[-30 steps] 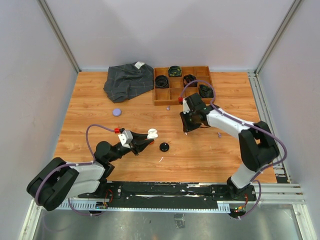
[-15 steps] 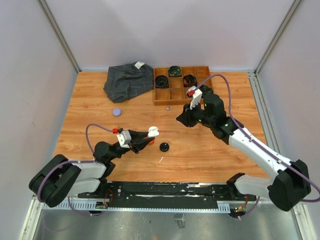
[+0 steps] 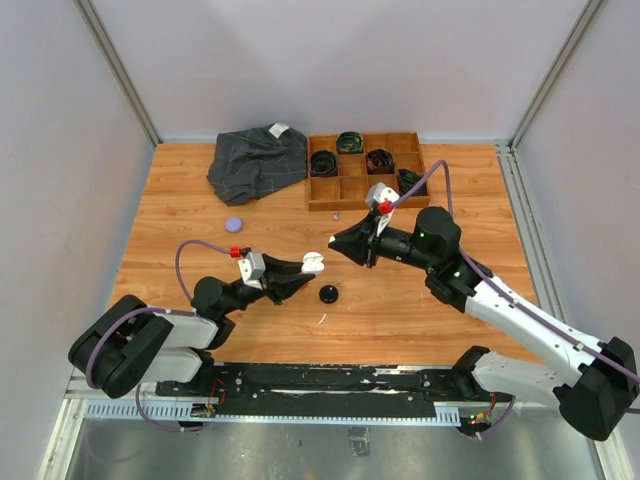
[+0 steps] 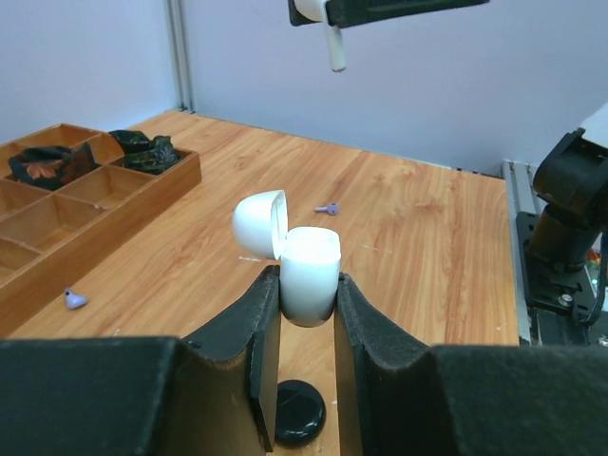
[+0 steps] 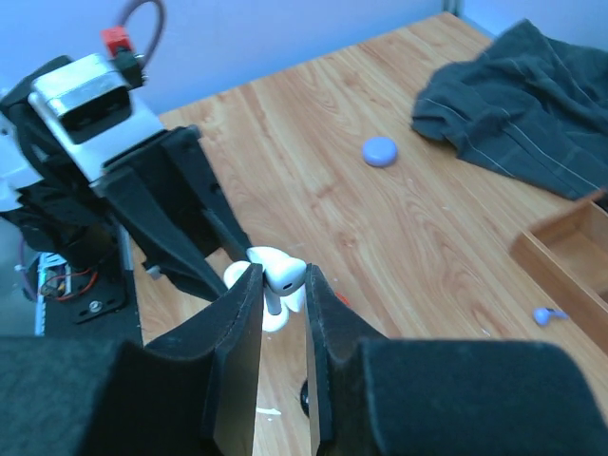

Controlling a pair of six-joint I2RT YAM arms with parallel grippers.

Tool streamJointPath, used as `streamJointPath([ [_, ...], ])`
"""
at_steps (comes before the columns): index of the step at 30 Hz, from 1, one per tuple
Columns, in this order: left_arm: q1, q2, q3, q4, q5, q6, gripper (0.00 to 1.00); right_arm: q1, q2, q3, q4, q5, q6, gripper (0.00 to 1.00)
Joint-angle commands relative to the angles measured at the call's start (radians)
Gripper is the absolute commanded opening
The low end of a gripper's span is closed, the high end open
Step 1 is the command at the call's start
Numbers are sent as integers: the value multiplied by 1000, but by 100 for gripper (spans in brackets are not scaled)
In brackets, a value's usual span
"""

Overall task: Insert the wireless bluetooth earbuds into the charging case
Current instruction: Place the earbud in the charging case.

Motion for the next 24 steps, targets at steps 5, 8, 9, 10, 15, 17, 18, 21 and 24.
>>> streamJointPath([
  [5,-5,-69,35,236,48,-54,0,89,14,-31,178,-112,-45,17],
  [8,-5,-103,31,236,55,-65,0,109,19,-37,195,-117,-58,17],
  [9,-5,-113,32,236,59,-69,0,116,21,-38,198,-119,-62,17],
  [10,-5,-121,31,236,63,-73,0,121,24,-38,202,-124,-64,17],
  [15,-5,-152,35,236,71,-90,0,149,35,-38,228,-136,-70,17],
  [17,-6,-161,37,235,74,-94,0,156,43,-38,232,-139,-75,17],
  [18,-5,-167,38,234,77,-97,0,159,46,-38,232,-139,-77,17],
  [21,-5,-182,40,233,85,-106,0,168,56,-39,232,-132,-87,16],
  [24,-5,-194,42,234,94,-115,0,171,61,-40,235,-124,-92,16],
])
